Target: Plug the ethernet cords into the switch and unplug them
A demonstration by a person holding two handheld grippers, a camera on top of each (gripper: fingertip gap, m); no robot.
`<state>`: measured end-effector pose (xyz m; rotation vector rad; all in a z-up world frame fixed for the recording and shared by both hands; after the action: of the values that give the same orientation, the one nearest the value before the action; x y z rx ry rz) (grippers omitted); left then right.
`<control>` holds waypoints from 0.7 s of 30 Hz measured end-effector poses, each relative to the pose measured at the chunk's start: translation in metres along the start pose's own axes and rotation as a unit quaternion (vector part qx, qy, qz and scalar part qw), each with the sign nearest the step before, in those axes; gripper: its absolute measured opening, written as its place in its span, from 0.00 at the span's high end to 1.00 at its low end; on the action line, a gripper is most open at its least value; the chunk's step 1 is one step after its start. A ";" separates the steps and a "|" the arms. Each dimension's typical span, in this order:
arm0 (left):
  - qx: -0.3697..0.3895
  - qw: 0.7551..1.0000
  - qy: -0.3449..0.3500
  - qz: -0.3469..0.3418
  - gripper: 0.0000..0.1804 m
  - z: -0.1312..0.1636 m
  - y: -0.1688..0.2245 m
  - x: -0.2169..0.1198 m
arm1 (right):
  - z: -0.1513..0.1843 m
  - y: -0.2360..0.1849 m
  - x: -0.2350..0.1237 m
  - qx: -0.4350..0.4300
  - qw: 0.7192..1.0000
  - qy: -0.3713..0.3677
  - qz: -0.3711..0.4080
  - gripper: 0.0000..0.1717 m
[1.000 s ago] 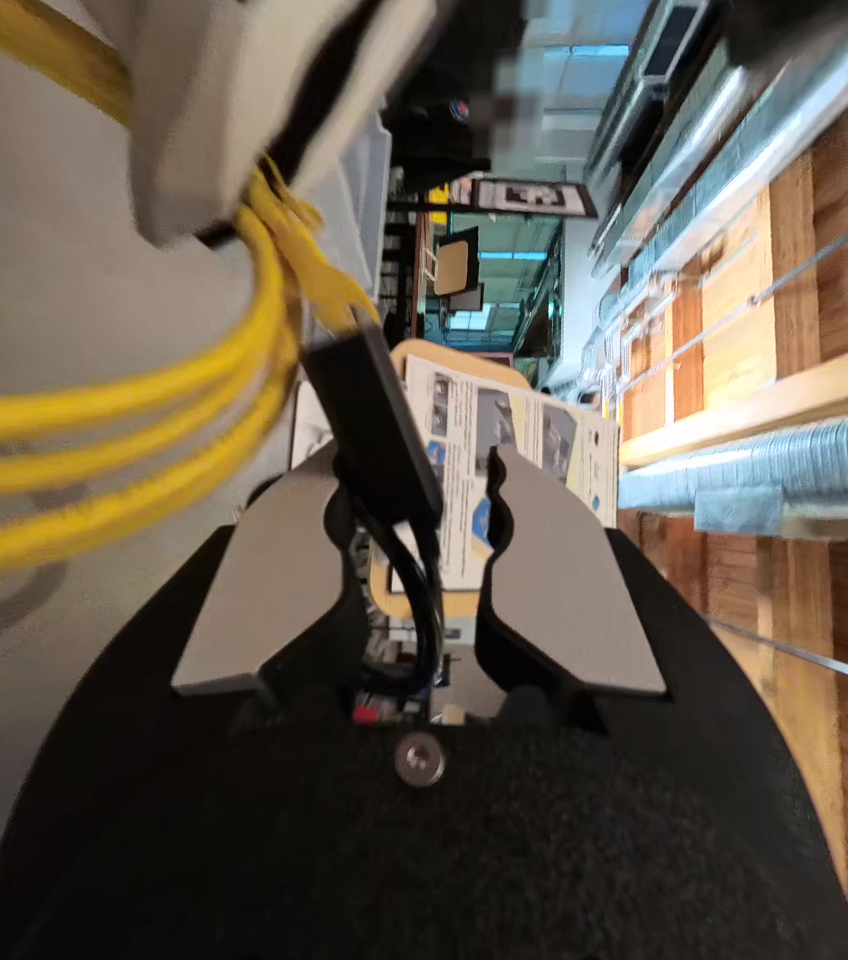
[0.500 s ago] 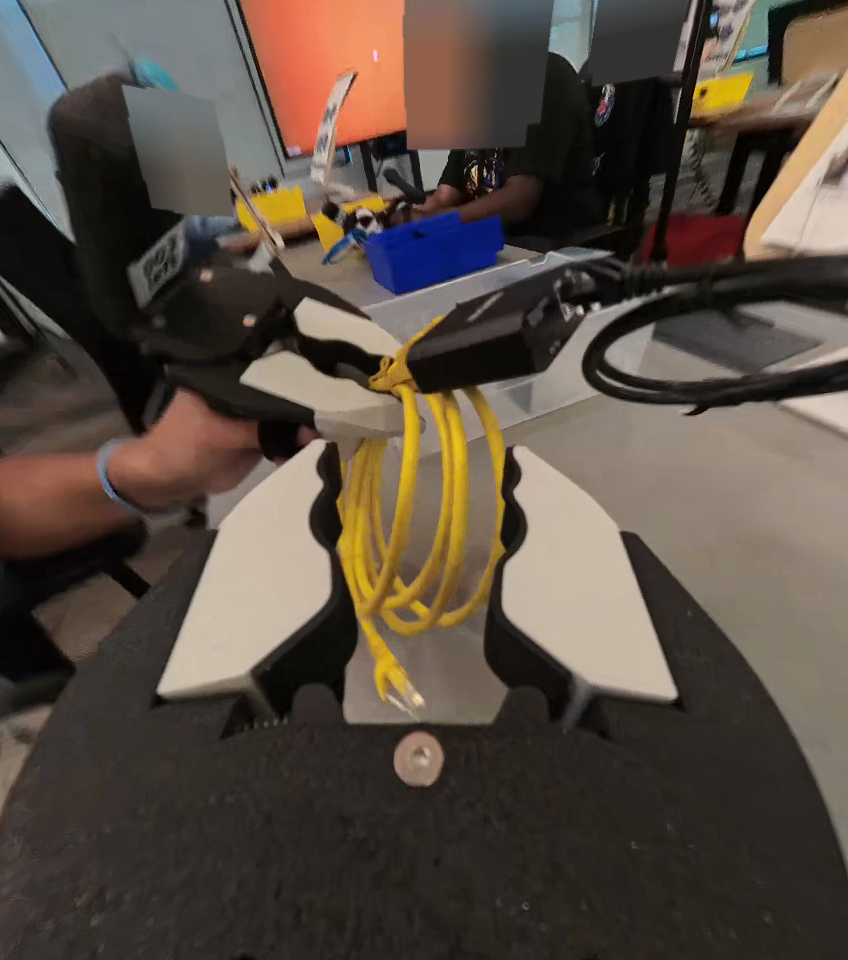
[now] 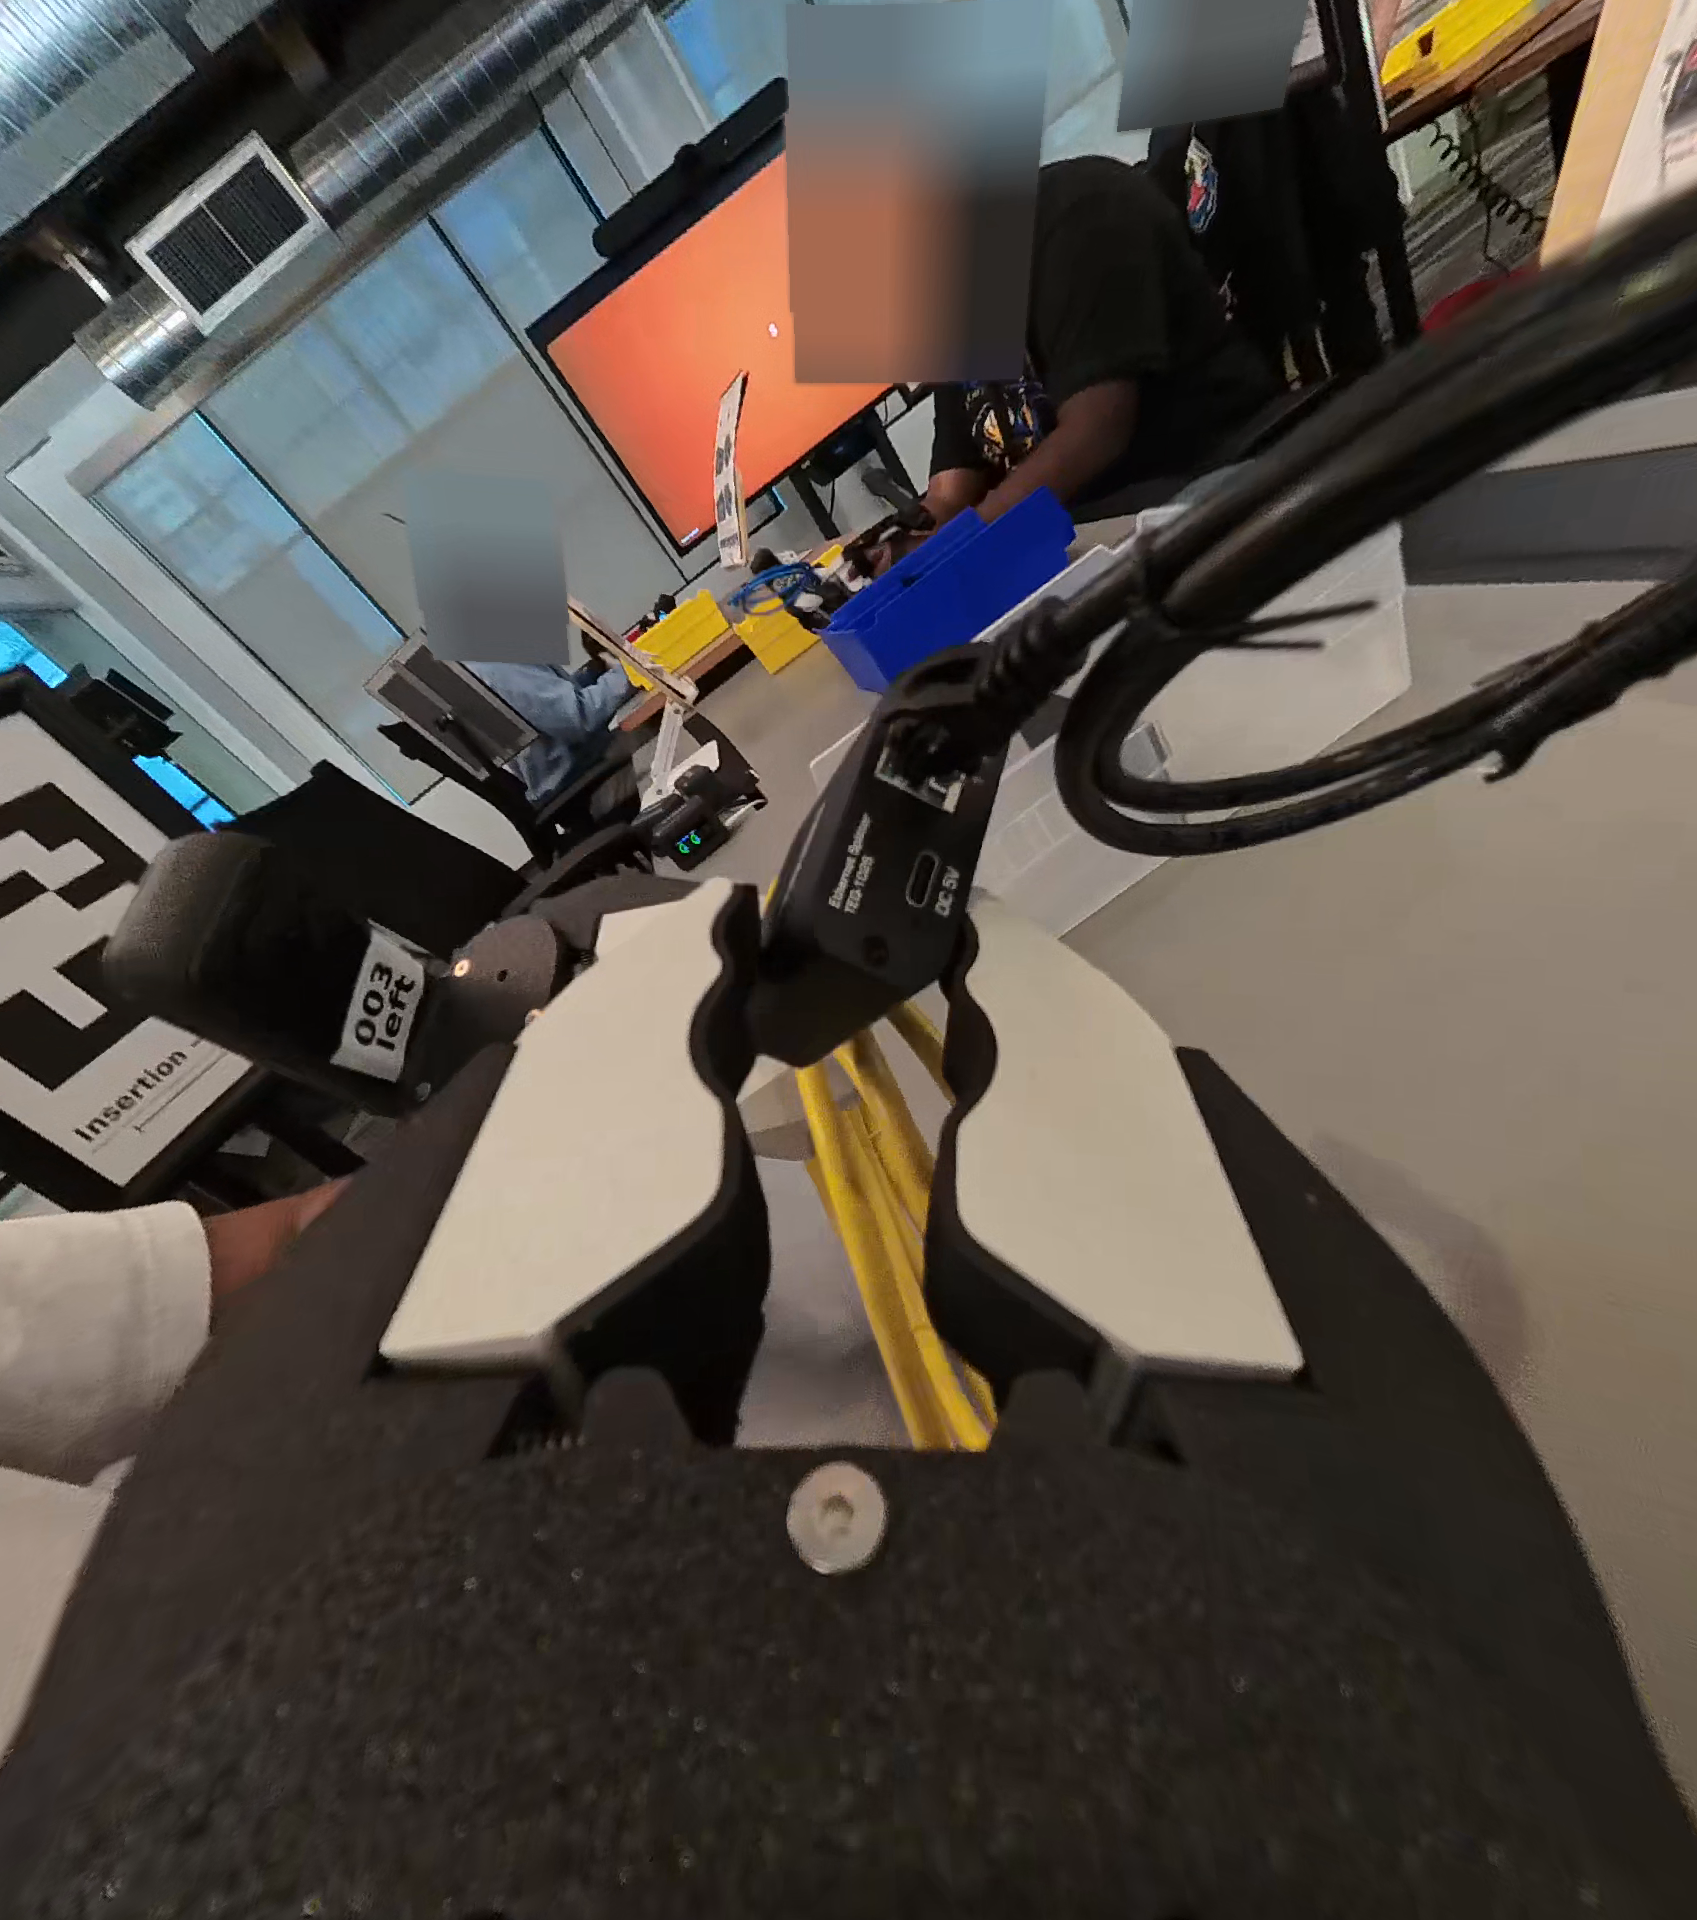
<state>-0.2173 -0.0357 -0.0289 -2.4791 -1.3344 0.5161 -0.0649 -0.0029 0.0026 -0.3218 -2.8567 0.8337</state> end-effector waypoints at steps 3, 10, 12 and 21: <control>-0.039 0.998 -0.018 0.043 0.83 0.002 0.004 0.000 | -0.002 -0.005 -0.001 -0.051 0.998 -0.022 0.015 0.83; -0.121 0.989 -0.010 0.088 0.79 0.007 -0.008 -0.036 | -0.039 -0.018 -0.017 -0.271 0.951 -0.081 0.123 0.86; -0.132 0.988 -0.025 0.078 0.81 0.020 -0.010 -0.044 | -0.067 -0.025 -0.027 -0.335 0.922 -0.104 0.162 0.86; -0.212 0.965 -0.090 0.129 0.84 0.052 -0.013 -0.042 | -0.165 0.002 -0.108 -0.555 0.620 -0.369 0.414 0.85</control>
<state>-0.2706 -0.0602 -0.0633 -3.0491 -1.3043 0.5730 0.0726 0.0575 0.1307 -1.8831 -3.4337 -1.3505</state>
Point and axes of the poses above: each gripper's, where its closed fingertips meet, x out along the fingers, z out of its underside, y = z × x across the jaws, the point moved 8 cm from there along -x, back along the fingers, and after that the axes turned 9 degrees about -z, right-handed, at the moved point
